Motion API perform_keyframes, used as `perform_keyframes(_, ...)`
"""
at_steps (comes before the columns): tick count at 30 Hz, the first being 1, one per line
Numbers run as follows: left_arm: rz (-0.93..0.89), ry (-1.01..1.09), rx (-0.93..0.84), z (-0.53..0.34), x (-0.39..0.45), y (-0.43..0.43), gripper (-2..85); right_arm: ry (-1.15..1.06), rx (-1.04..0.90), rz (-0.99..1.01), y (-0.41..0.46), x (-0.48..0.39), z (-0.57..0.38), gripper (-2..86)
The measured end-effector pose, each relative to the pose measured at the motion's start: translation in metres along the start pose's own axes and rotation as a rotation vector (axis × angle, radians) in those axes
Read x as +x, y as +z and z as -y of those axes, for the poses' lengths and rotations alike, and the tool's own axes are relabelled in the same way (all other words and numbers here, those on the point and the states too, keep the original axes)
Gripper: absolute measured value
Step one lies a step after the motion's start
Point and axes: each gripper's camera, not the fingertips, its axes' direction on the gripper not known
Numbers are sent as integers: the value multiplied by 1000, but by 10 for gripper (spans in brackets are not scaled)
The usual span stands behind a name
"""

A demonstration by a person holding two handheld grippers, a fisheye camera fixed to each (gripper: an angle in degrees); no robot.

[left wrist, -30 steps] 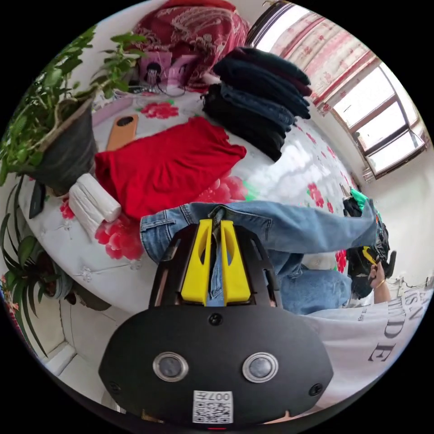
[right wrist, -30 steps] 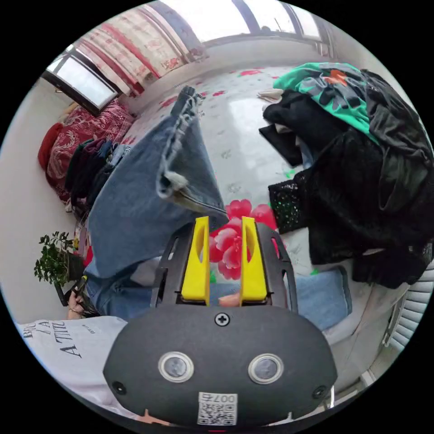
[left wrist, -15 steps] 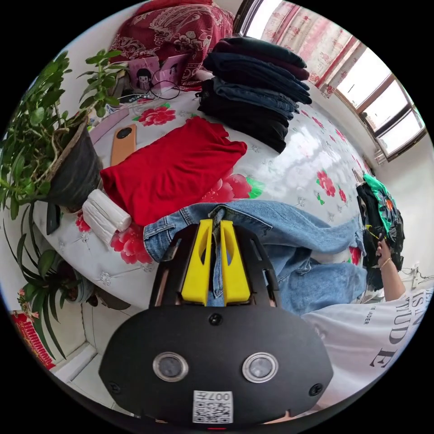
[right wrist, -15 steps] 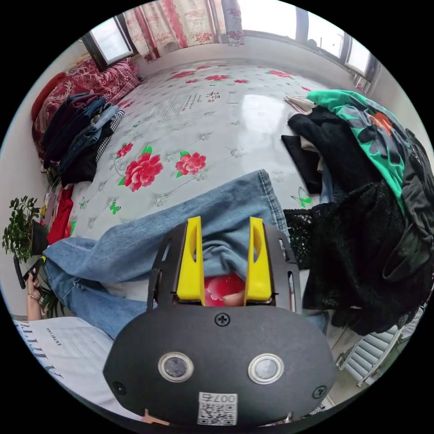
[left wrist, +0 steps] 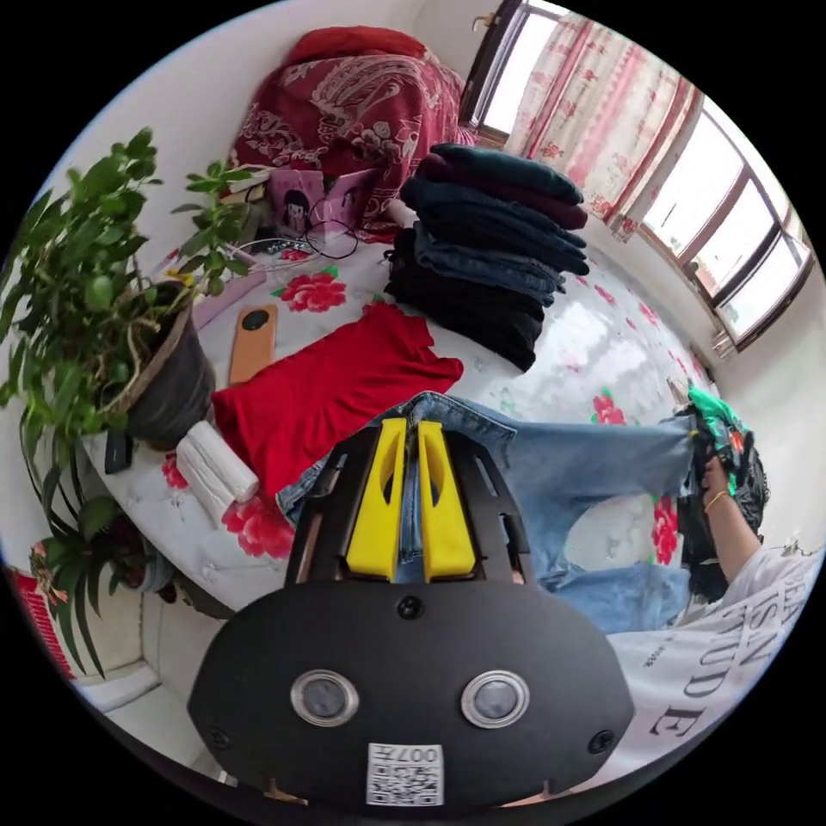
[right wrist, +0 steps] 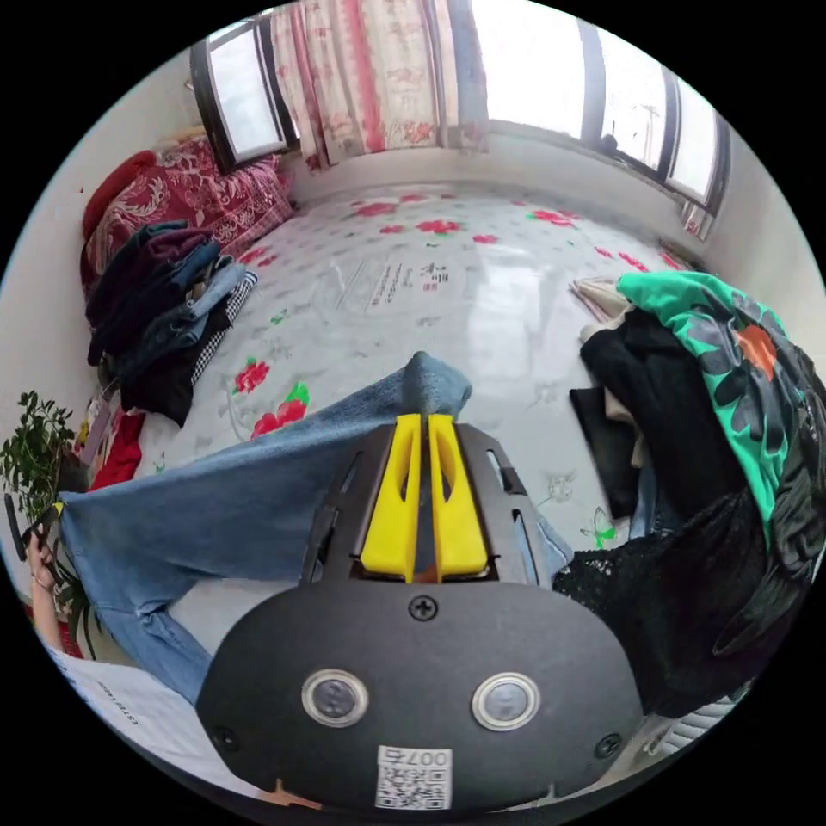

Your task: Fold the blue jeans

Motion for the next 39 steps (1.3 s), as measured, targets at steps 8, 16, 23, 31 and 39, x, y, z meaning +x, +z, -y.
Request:
perform_keyframes(8, 293, -53, -151, 5, 7, 85, 15, 52, -100, 9, -31, 32, -14, 67)
perform_keyframes(16, 230, -136, -119, -132, -48, 33, 54, 129, -270, 149, -88, 83, -200, 84)
perform_keyframes(23, 61, -527, -199, -287, -137, 17, 104, 531, -290, 32, -190, 206, -340, 106)
perform_keyframes(31, -184, -693, -217, -367, -181, 58, 118, 855, -254, 137, -238, 291, -453, 115)
perform_keyframes(39, -280, -558, -245, -352, -190, 89, 9, 742, -253, 179, -250, 308, -441, 46)
